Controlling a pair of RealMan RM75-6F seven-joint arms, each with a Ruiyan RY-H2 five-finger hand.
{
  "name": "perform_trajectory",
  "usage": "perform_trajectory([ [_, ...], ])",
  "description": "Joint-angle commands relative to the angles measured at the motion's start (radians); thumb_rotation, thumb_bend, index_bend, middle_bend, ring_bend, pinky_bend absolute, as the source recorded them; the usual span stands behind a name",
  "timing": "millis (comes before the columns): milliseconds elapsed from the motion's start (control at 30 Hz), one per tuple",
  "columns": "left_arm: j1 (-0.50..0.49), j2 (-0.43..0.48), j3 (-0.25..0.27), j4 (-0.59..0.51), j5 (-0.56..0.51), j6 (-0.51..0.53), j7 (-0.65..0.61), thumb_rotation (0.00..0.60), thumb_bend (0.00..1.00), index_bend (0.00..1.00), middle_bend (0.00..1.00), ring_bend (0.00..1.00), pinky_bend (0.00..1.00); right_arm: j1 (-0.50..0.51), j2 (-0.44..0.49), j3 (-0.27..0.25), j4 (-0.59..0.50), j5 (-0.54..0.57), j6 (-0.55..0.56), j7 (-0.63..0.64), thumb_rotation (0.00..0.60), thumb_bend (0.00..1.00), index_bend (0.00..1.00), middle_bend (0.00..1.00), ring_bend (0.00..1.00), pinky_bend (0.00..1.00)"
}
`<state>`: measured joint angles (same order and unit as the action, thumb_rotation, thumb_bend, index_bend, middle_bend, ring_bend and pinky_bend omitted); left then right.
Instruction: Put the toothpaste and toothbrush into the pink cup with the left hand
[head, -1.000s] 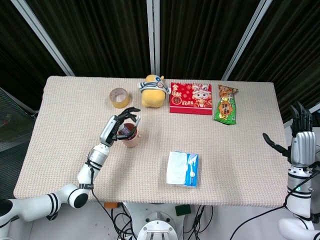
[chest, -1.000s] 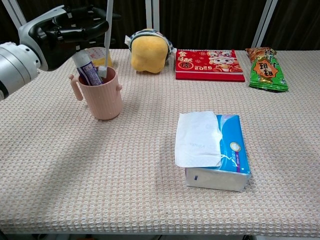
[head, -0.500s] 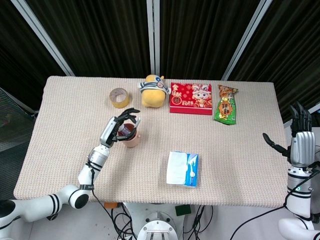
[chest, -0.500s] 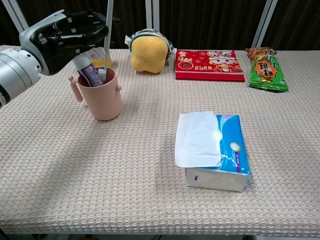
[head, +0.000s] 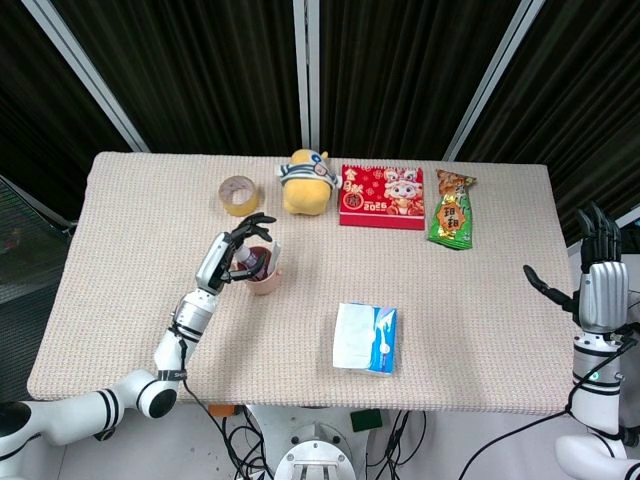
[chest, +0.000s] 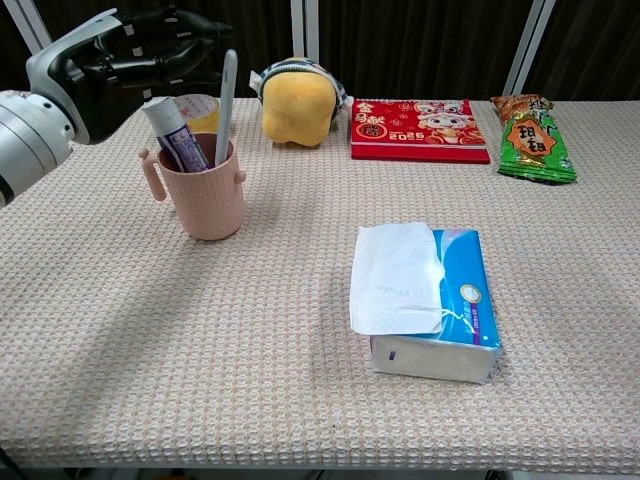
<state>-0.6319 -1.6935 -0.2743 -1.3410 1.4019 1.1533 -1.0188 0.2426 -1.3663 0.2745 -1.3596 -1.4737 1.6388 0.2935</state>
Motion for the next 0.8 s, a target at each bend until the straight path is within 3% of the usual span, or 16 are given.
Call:
perform_trajectory([
  [33,0.001,0.0,0.001,0.001,0.001,0.003,0.002,0.6,0.4,0.41,0.23,0.08,0.21,0.001,0.001,0.0,-0.001,0.0,-0.001,-0.001,0.6,0.4,0.0,0.0,0.0,0.0],
  [333,0.016,0.017,-0.013,-0.012,0.021,0.064,0.022,0.6,0.39,0.38,0.23,0.08,0.21,0.0,0.001,0.001,-0.003,0.0,0.001,-0.002,0.6,0.4,0.0,0.0,0.0,0.0],
  [533,0.063,0.097,-0.026,-0.052,0.061,0.181,0.119,0.6,0.38,0.37,0.22,0.08,0.21,-0.006,0.01,0.002,-0.01,-0.006,0.015,-0.005,0.6,0.4,0.0,0.0,0.0,0.0],
  [633,0.116,0.188,-0.008,-0.062,0.073,0.238,0.291,0.6,0.38,0.36,0.2,0.11,0.23,-0.022,0.023,-0.006,-0.012,-0.009,0.027,-0.015,0.6,0.4,0.0,0.0,0.0,0.0],
  [733,0.191,0.299,0.04,-0.066,0.066,0.277,0.549,0.596,0.36,0.34,0.2,0.14,0.22,-0.054,0.055,-0.037,-0.022,-0.005,0.025,-0.057,0.6,0.38,0.0,0.0,0.0,0.0],
  [800,0.256,0.358,0.079,-0.055,0.049,0.319,0.754,0.541,0.3,0.33,0.21,0.12,0.21,-0.086,0.091,-0.074,-0.033,-0.003,0.012,-0.119,0.6,0.37,0.0,0.0,0.0,0.0],
])
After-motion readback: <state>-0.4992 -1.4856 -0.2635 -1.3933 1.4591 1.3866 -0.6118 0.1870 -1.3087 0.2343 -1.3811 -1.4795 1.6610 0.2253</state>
